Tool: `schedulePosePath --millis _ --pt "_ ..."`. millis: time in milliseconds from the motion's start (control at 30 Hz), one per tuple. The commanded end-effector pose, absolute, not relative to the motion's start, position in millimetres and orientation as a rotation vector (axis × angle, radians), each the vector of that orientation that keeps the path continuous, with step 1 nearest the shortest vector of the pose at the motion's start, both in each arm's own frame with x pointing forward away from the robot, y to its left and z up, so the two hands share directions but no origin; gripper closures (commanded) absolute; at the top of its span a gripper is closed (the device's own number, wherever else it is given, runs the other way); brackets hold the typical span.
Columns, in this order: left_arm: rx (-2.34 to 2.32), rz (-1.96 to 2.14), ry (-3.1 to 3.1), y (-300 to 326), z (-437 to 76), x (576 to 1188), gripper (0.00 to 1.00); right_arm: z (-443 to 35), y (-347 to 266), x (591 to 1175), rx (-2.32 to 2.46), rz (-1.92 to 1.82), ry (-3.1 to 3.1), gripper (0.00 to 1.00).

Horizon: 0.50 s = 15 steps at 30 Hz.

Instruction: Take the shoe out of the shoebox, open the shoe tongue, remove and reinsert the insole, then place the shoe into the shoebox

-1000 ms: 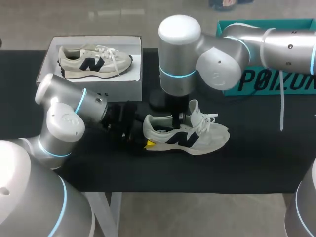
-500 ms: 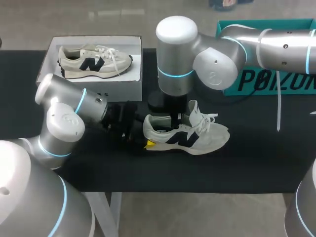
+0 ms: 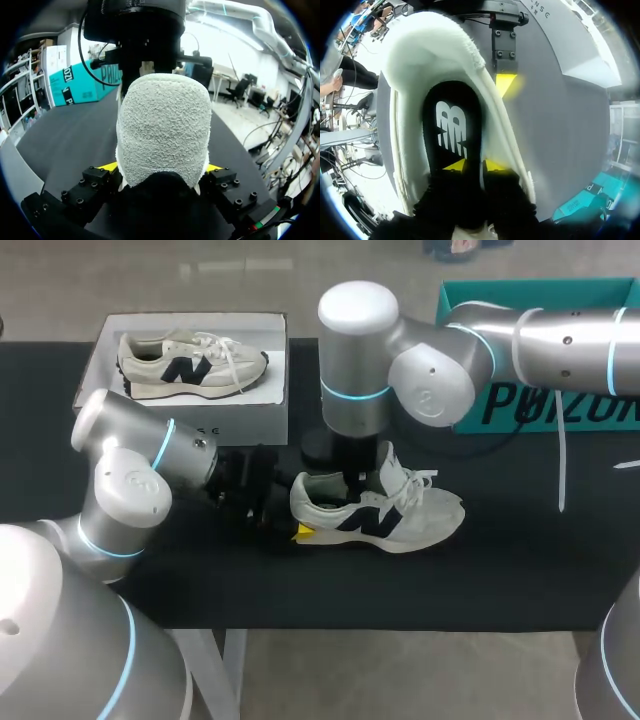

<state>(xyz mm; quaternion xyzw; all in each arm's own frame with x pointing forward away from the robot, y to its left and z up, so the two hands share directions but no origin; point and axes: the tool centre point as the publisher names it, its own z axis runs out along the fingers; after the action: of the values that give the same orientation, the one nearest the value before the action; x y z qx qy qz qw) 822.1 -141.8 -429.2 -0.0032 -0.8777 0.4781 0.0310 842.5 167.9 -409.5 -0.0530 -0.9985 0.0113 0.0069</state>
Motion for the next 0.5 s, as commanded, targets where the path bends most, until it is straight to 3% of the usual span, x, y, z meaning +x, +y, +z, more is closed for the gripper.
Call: schedulePosePath --millis 33,500 --pt "-0.01 1.473 -2.706 -143 -430 822 1.0 -417 166 845 -0.162 0.036 -3.111 0.66" --pt "-0.01 1.473 -2.706 -143 -430 822 1.0 -440 165 819 -0.103 0.044 -2.974 0.56"
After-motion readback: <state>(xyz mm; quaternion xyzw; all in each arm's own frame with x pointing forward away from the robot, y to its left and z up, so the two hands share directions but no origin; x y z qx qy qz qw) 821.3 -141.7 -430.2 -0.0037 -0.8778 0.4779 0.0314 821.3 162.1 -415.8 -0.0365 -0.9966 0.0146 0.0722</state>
